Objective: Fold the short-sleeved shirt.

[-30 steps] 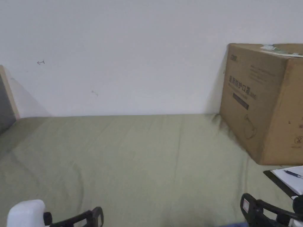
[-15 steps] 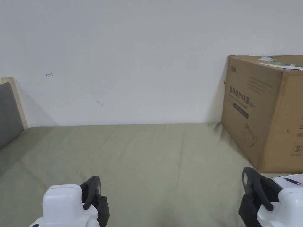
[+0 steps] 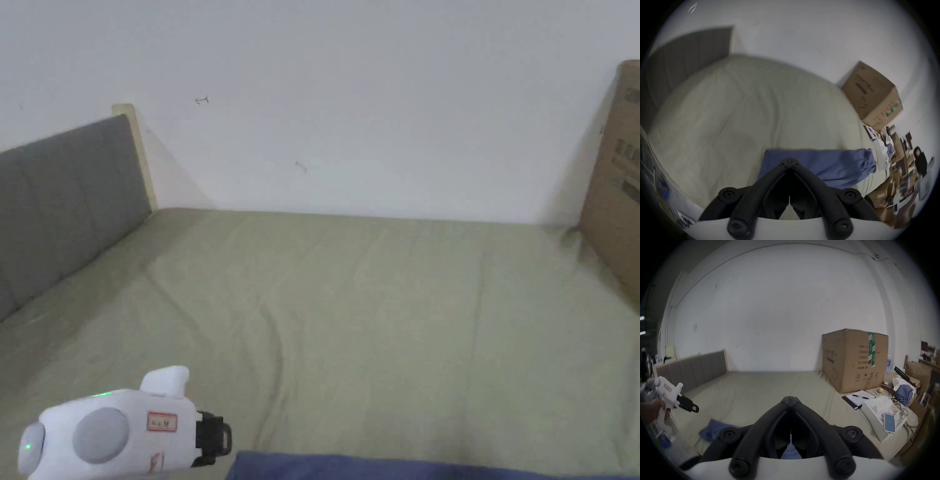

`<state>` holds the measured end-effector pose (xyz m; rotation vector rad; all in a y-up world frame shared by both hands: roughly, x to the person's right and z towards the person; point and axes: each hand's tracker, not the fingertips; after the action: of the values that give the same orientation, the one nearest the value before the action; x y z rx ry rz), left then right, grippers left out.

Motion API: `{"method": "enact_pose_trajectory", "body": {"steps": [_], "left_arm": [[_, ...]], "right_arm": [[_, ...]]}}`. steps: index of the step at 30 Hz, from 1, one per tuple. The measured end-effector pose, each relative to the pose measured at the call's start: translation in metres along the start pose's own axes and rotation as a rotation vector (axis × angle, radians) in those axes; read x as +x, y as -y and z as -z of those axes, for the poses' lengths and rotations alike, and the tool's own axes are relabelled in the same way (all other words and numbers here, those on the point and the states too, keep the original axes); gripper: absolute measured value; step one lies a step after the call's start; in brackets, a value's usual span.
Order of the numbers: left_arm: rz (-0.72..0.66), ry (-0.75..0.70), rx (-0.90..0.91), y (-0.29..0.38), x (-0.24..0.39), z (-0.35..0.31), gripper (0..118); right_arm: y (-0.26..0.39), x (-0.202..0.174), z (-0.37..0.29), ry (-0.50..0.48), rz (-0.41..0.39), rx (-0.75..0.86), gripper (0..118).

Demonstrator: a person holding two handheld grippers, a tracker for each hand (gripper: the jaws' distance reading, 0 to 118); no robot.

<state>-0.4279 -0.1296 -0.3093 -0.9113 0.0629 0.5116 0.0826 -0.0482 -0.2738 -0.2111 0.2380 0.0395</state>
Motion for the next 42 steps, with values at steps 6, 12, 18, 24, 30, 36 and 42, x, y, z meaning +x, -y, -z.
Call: {"method": "enact_pose_trajectory", "body": {"steps": [6,12,18,24,30,36,42], "left_arm": [[-0.155,0.289,-0.237,0.010,-0.086,0.064,118],[-0.243,0.500,-0.319,0.015,-0.109,0.107,118],[-0.549,0.858,-0.330,0.019,-0.116,0.152,118],[-0.385,0.675,-0.300,0.030,-0.085,0.147,2],[-0.225,0.330,-0.200,0.007,-0.067,0.099,2],[0.064,-0.084,-0.165,-0.011,-0.032,0.042,2],[0.423,-0.479,-0.105,-0.007,0.053,0.039,2]], "right_arm": [[0.017,-0.021,0.020,-0.044,-0.058,-0.129,0],[0.018,-0.039,0.039,-0.084,-0.019,-0.227,0],[0.015,-0.059,0.049,-0.114,-0.026,-0.264,0],[0.015,-0.069,0.052,-0.155,-0.004,-0.289,0],[0.022,-0.059,0.045,-0.172,0.037,-0.302,0],[0.028,-0.037,0.034,-0.171,0.071,-0.287,0],[0.035,0.000,0.020,-0.134,0.152,-0.277,0]]}}
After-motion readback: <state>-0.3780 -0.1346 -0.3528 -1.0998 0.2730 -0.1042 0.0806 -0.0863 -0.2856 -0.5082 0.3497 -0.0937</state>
